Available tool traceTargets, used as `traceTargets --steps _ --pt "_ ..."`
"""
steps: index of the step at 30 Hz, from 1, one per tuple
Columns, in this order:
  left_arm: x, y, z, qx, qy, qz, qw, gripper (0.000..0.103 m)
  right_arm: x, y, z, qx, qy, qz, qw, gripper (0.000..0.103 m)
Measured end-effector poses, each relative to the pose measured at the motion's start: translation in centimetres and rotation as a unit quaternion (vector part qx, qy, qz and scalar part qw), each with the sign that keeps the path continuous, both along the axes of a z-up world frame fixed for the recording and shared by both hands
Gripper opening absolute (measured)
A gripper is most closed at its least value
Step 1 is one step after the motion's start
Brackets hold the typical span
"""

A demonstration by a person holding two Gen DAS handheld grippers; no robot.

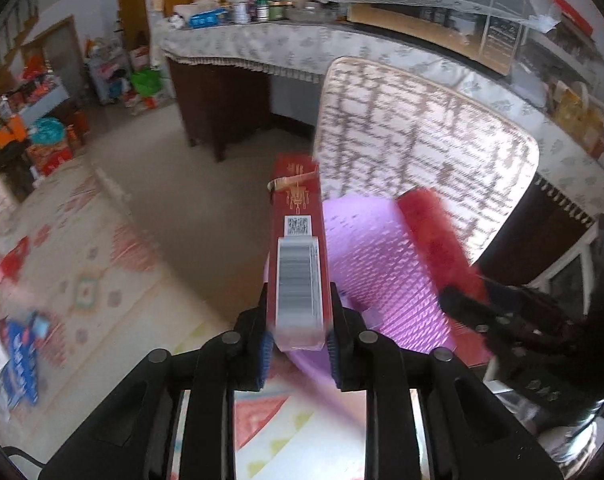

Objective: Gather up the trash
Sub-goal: 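Carry both red boxes to the pink basket and open both tools over it, then move both empty tools back toward the table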

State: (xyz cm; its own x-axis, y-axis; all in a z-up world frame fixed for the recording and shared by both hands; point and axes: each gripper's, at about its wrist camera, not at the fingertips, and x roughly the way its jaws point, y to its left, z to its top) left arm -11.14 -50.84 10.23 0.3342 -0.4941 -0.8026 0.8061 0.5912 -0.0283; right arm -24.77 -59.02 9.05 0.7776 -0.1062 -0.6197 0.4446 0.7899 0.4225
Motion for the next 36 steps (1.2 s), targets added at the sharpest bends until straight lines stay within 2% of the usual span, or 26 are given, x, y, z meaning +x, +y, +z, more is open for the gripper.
traceTargets --steps 2,3,4,6,8,11,16,21,25,27,30,34,36 --pt "0.2 -0.4 -0.1 0.002 0.0 0.005 1.0 0.059 0.6 -0.9 -0.3 0.0 0.009 -0.013 1.0 0.049" --pt "0.1 -0.2 0.0 -0.003 -0.005 0.01 0.9999 0.064 0.8 -1.1 -0.5 0.005 0.008 -0.016 1.0 0.053" --pt "0.0 0.2 0.1 -0.007 -0.01 0.011 0.9999 0.069 0.9 -1.3 -0.4 0.008 0.007 -0.016 1.0 0.055" --pt "-0.6 1.3 0.3 -0.001 -0.026 0.013 0.9996 0.071 1.0 -1.1 -0.5 0.012 0.002 -0.013 1.0 0.061" --pt "-1.2 2.3 0.4 0.005 -0.036 0.013 0.9993 0.073 1.1 -0.7 -0.7 0.011 0.003 -0.009 1.0 0.062" --pt "-2.0 3.9 0.5 0.01 -0.053 0.018 0.9984 0.083 1.4 0.1 -1.0 0.012 0.007 -0.001 1.0 0.062" --pt "-3.2 7.5 0.6 0.009 -0.054 0.024 0.9982 0.083 1.6 2.6 -0.5 -0.007 -0.002 0.014 1.0 0.063" --pt "-4.0 12.0 0.9 0.012 -0.075 0.054 0.9957 0.083 1.7 5.1 0.3 0.006 -0.035 0.019 0.999 0.063" --pt "-4.4 15.5 0.8 0.023 -0.076 0.073 0.9941 0.083 2.6 7.8 0.6 0.012 -0.037 0.036 0.999 0.063" --pt "-4.8 17.8 0.5 0.037 -0.092 0.089 0.9911 0.083 3.5 9.4 0.5 0.024 -0.03 0.055 0.998 0.063" --pt "-4.9 21.1 0.3 0.036 -0.098 0.104 0.9891 0.083 4.9 12.4 0.4 0.016 -0.014 0.08 0.997 0.066" --pt "-4.5 25.2 -0.2 0.034 -0.083 0.129 0.9877 0.083 6.9 16.5 0.2 0.014 -0.002 0.117 0.993 0.07" --pt "-4.0 27.7 -0.5 0.033 -0.084 0.154 0.9839 0.083 7.8 18.5 0.1 0.013 0.003 0.136 0.991 0.071"
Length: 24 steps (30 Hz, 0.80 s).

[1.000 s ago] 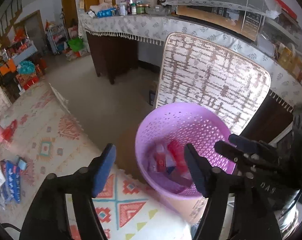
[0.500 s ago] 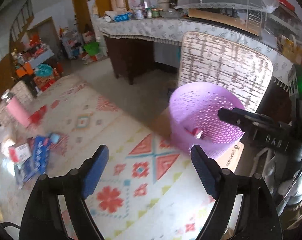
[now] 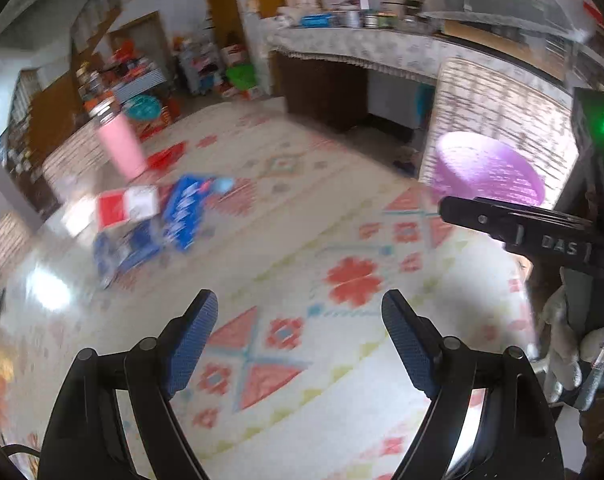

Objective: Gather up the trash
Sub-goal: 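Move both empty tools back toward the table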

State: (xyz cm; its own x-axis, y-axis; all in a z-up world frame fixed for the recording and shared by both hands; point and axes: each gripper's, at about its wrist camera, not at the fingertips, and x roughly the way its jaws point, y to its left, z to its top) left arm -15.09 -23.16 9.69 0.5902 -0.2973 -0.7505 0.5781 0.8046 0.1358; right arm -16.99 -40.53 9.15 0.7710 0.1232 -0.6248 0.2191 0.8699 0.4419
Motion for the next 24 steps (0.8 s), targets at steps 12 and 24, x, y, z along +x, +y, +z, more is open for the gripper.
traceTargets --steps 12,24 --pt "8.6 13.0 -1.1 -0.051 -0.029 0.151 0.9868 0.083 5.8 9.9 -0.4 -0.045 0.033 0.081 0.995 0.073" --pt "15.4 22.7 -4.2 -0.097 0.015 0.26 0.9605 0.083 15.9 16.8 0.5 -0.112 0.056 0.134 0.983 0.073"
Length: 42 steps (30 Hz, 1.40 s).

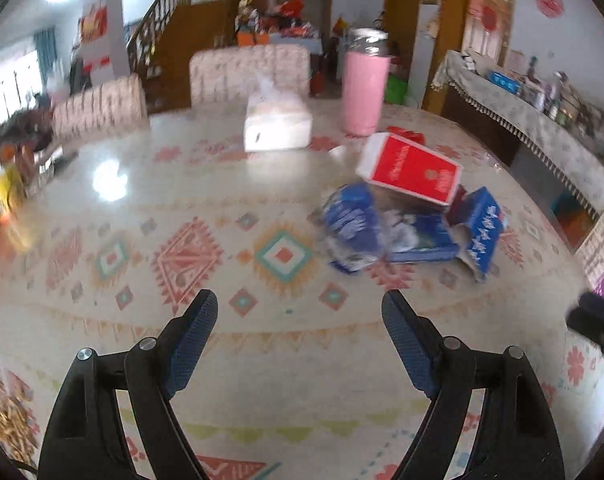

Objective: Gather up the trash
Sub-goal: 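Move both empty tools back toward the table, then grasp the blue Vinda tissue bag with left tool while right tool grasps the red-and-white target box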

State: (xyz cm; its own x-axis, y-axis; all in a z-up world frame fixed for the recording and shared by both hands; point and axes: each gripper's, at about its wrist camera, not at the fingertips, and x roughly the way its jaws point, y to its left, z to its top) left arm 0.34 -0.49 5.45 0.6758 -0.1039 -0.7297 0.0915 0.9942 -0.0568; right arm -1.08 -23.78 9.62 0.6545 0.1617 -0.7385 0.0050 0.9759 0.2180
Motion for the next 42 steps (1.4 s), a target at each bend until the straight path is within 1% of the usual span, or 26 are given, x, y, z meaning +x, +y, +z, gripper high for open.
traceTargets --steps 2,3,4,6,10,12,14,16,17,18,20,22,24,25,27,29,32,34,35,37,42 --pt "0.2 1.2 -0.2 -0.024 0.012 0.017 0.9995 0.083 3.0 1.2 0.6 -0.003 -0.005 0.013 1.0 0.073" --pt "0.4 1.5 -0.3 -0.032 0.014 0.02 0.9992 0.083 3.8 1.5 0.7 -0.001 -0.007 0.017 1.0 0.073" --pt "0.4 1.9 -0.2 -0.041 0.015 0.025 0.9988 0.083 5.5 2.0 1.1 0.002 -0.011 0.02 1.0 0.073" --pt "0.4 2.5 -0.1 -0.047 0.011 0.038 0.9981 0.083 8.0 2.6 1.4 0.005 -0.016 0.019 1.0 0.077" --pt "0.7 3.5 -0.2 -0.057 0.016 0.05 0.9969 0.083 14.2 3.5 1.6 -0.001 -0.011 0.012 1.0 0.077" --pt "1.0 4.3 -0.1 -0.055 0.016 0.065 0.9962 0.083 16.5 3.8 1.4 -0.006 -0.003 0.012 1.0 0.077" --pt "1.4 5.2 0.0 -0.057 0.013 0.078 0.9952 0.083 19.1 4.0 0.4 -0.005 0.018 0.01 1.0 0.077" --pt "1.5 6.4 0.2 -0.061 0.012 0.096 0.9934 0.083 20.7 4.2 -0.7 0.025 0.048 0.027 0.998 0.077" --pt "1.7 7.1 0.1 -0.063 0.012 0.106 0.9923 0.083 21.0 4.7 -1.3 0.042 0.064 0.045 0.996 0.078" --pt "1.8 7.9 0.1 -0.068 0.015 0.119 0.9905 0.083 20.7 5.6 -1.6 0.044 0.073 0.065 0.994 0.079" --pt "2.0 9.0 0.0 -0.08 0.021 0.13 0.988 0.083 19.2 8.3 -2.4 0.029 0.09 0.14 0.986 0.078" --pt "2.1 9.7 -0.1 -0.093 0.026 0.138 0.9858 0.083 16.9 10.8 -3.0 0.007 0.107 0.205 0.973 0.078" --pt "2.0 10.1 -0.2 -0.1 0.027 0.143 0.9844 0.083 14.1 12.7 -2.9 0.008 0.11 0.271 0.956 0.078" --pt "2.0 10.1 -0.2 -0.101 0.027 0.143 0.9842 0.083 13.1 13.0 -2.6 0.011 0.107 0.284 0.953 0.078" --pt "2.0 10.1 -0.3 -0.101 0.03 0.144 0.984 0.083 12.1 12.8 -2.1 0.011 0.099 0.276 0.956 0.081" --pt "2.1 10.0 -0.5 -0.102 0.034 0.144 0.9838 0.083 12.1 11.7 -1.6 0.01 0.088 0.23 0.969 0.085" --pt "2.2 9.9 -0.8 -0.102 0.039 0.142 0.9839 0.083 13.4 9.8 -1.3 0.013 0.078 0.156 0.985 0.087" --pt "2.2 9.8 -0.9 -0.099 0.04 0.141 0.9842 0.083 14.3 8.8 -1.2 0.026 0.073 0.118 0.99 0.09" --pt "2.2 9.8 -0.9 -0.1 0.04 0.14 0.9843 0.083 14.8 8.3 -1.2 0.034 0.069 0.1 0.992 0.092" --pt "2.2 9.6 -0.8 -0.101 0.039 0.138 0.9846 0.083 15.7 8.1 -1.2 0.036 0.068 0.085 0.993 0.093" --pt "2.3 9.4 -1.0 -0.098 0.042 0.133 0.9854 0.083 18.3 9.5 -1.5 0.061 0.077 0.069 0.993 0.093"
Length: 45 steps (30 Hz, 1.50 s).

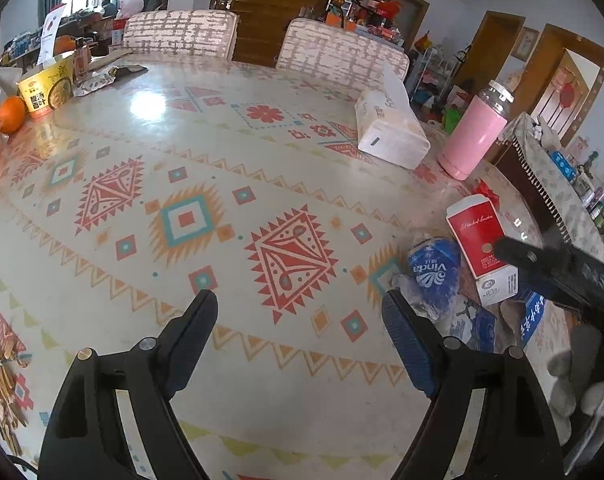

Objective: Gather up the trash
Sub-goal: 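Grasp the blue Vinda tissue bag with left tool while right tool grasps the red-and-white target box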

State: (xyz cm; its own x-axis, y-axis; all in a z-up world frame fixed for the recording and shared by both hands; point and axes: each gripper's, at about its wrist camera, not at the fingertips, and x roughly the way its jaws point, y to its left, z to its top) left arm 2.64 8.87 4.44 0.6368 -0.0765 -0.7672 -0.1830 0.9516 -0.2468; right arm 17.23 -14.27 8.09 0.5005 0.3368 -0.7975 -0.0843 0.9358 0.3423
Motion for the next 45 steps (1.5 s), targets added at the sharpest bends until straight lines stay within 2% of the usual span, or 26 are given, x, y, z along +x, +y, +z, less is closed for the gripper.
traceTargets --steps 2,3,4,5,10,14,21,26,30,35,40,42,43,44,45 --pt "0.0 -0.2 -0.1 0.004 0.0 -0.002 1.0 0.083 0.7 1.3 -1.0 -0.014 0.01 -0.001 1.0 0.093" --pt "0.1 -0.2 -0.1 0.005 0.0 -0.003 1.0 0.083 0.8 1.4 -1.4 -0.016 0.014 0.0 1.0 0.088" --pt "0.1 -0.3 -0.2 0.006 0.002 -0.004 1.0 0.083 0.9 1.5 -1.7 -0.015 0.02 0.003 1.0 0.08" --pt "0.2 -0.3 -0.3 0.006 0.004 -0.006 1.0 0.083 0.7 1.4 -2.2 -0.01 0.032 0.005 0.999 0.062" --pt "0.2 -0.8 -0.5 0.005 0.004 -0.018 0.9998 0.083 -2.1 -1.1 -2.0 0.009 0.014 -0.012 1.0 0.061" --pt "0.1 -2.1 -0.6 0.009 0.002 -0.043 0.999 0.083 -6.8 -4.2 -0.7 0.017 -0.028 -0.033 0.999 0.061" --pt "-0.2 -6.2 -1.3 0.054 -0.004 -0.103 0.9933 0.083 -12.9 -7.8 -0.9 0.041 -0.084 -0.056 0.994 0.061" --pt "1.5 -7.4 -1.3 0.047 0.018 -0.119 0.9916 0.083 -13.3 -9.6 -1.9 0.086 -0.088 -0.064 0.99 0.061" --pt "4.6 -8.5 -0.8 0.088 0.021 -0.114 0.9893 0.083 -13.8 -10.4 -2.6 0.082 -0.094 -0.07 0.99 0.061" --pt "7.8 -8.8 -1.2 0.069 0.043 -0.113 0.9903 0.083 -14.0 -10.9 -2.7 0.09 -0.098 -0.074 0.988 0.062" --pt "8.6 -9.9 -2.0 0.04 0.067 -0.126 0.9889 0.083 -14.2 -11.4 -2.6 0.107 -0.096 -0.073 0.987 0.062" --pt "8.3 -11.1 -2.7 0.05 0.076 -0.139 0.9862 0.07 -14.3 -11.5 -2.6 0.114 -0.094 -0.072 0.986 0.062" --pt "8.1 -11.3 -2.7 0.044 0.073 -0.143 0.986 0.045 -14.3 -11.5 -2.6 0.116 -0.095 -0.072 0.986 0.062" --pt "7.7 -11.5 -2.5 0.032 0.07 -0.147 0.9861 0.035 -14.4 -11.5 -2.5 0.117 -0.096 -0.072 0.986 0.062" --pt "7.3 -11.6 -2.0 0.034 0.07 -0.137 0.9875 0.031 -14.4 -11.6 -2.5 0.116 -0.098 -0.071 0.986 0.062"
